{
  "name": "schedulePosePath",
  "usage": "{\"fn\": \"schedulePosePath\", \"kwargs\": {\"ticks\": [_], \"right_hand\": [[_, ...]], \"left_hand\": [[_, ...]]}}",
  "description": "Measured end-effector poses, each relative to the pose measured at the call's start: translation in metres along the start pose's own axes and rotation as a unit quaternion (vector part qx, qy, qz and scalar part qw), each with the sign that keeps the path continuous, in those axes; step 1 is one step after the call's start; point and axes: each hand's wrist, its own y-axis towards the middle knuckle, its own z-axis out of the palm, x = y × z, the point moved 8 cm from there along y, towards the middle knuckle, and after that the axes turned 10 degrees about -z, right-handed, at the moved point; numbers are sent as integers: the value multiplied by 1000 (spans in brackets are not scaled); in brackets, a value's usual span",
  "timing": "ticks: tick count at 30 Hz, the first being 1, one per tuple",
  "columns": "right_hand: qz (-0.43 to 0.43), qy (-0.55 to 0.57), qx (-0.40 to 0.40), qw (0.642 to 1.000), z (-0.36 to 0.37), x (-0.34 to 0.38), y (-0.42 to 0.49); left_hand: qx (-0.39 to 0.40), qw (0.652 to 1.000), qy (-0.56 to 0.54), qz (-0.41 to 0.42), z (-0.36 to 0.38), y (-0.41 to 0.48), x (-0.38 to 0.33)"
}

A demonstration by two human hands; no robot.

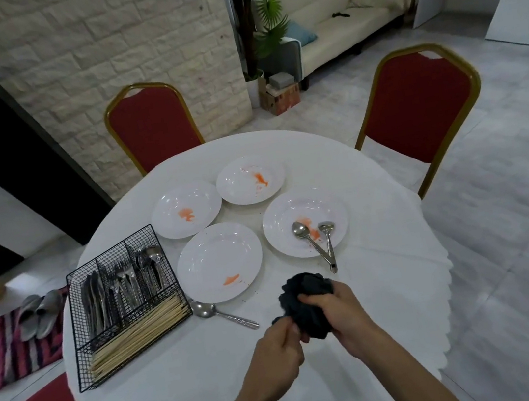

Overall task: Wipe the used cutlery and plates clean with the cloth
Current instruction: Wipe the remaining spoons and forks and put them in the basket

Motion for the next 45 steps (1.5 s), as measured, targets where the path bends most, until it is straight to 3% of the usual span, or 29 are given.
{"fn": "schedulePosePath", "kwargs": {"ticks": [5,7,9,12,15,19,21,25,30,38,45], "right_hand": [[-63,-153,-36,986,-25,8,4],[-65,-149,-84,983,-44,11,11],[-58,-96,-117,987,-58,13,15],[-26,0,-59,998,-36,7,13],[18,0,51,999,7,-10,-1],[20,-9,42,999,5,-14,-1],[12,-29,36,999,-2,-11,2],[13,-120,107,987,10,-8,-2],[1,-155,215,964,35,-4,-18],[36,-155,264,951,37,-5,-27],[49,-162,262,950,34,5,-28]], "left_hand": [[28,986,161,26,-22,-1,5],[34,986,161,7,-29,-1,13],[14,996,84,-26,-36,0,20],[-42,998,3,-53,-34,4,22],[-10,1000,-2,-21,-4,0,8],[51,998,14,-30,8,-4,5],[11,998,58,-34,-9,3,11],[-114,993,6,-8,-52,6,2],[-116,991,48,35,-49,12,-9],[-85,992,-77,-57,-60,12,21],[-172,964,-180,-89,-106,17,43]]}}
